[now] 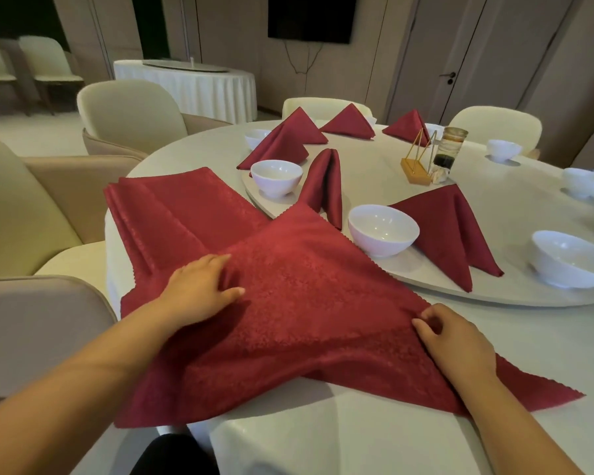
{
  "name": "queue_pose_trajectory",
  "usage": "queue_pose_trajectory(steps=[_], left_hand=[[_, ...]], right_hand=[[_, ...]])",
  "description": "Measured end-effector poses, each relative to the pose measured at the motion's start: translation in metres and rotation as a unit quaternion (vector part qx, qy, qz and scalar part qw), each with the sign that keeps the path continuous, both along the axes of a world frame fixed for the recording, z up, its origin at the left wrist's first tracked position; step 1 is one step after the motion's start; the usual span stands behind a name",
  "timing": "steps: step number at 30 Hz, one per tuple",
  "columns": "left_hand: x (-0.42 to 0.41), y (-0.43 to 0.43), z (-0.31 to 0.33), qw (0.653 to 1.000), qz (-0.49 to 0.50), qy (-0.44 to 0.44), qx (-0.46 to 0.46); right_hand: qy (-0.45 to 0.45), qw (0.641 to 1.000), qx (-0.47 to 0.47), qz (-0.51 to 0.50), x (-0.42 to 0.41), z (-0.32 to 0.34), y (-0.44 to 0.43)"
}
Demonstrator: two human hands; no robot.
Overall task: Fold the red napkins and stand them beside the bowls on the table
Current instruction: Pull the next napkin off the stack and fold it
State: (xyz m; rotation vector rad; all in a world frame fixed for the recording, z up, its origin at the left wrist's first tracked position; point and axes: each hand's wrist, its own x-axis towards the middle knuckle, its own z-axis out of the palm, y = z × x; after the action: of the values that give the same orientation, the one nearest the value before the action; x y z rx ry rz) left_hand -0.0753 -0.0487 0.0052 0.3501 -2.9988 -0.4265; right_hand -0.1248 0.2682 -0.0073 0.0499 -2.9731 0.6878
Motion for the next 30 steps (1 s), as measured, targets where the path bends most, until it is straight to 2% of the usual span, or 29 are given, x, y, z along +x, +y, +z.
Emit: queue_pose_trajectory(steps=[3, 9, 13, 15, 24, 30], left_hand=[[0.017, -0.009, -0.012, 1.0, 0.001, -0.001, -0.004], [0.037, -0.006, -0.018, 0.998, 0.015, 0.062, 0.022], [0.029, -0.006, -0.017, 0.986, 0.038, 0.089, 0.135], [0.024, -0.008, -0.012, 0.983, 0.024, 0.103, 0.153], [-0.033, -0.019, 0.023, 0.983, -0.034, 0.172, 0.06], [-0.067, -0.014, 0.003, 0.993, -0.032, 0.113, 0.027]], right_hand=[[0.007, 1.0, -0.009, 0.005, 0.004, 0.0, 0.001], [0.001, 0.999, -0.034, 0.02, 0.005, 0.002, 0.004], [-0.001, 0.999, -0.043, 0.024, 0.006, 0.003, 0.005], [-0.001, 0.998, -0.05, 0.025, 0.006, 0.004, 0.006], [0.031, 0.996, -0.088, 0.003, -0.003, 0.004, 0.002], [0.022, 0.997, -0.074, -0.011, -0.008, 0.0, 0.003]])
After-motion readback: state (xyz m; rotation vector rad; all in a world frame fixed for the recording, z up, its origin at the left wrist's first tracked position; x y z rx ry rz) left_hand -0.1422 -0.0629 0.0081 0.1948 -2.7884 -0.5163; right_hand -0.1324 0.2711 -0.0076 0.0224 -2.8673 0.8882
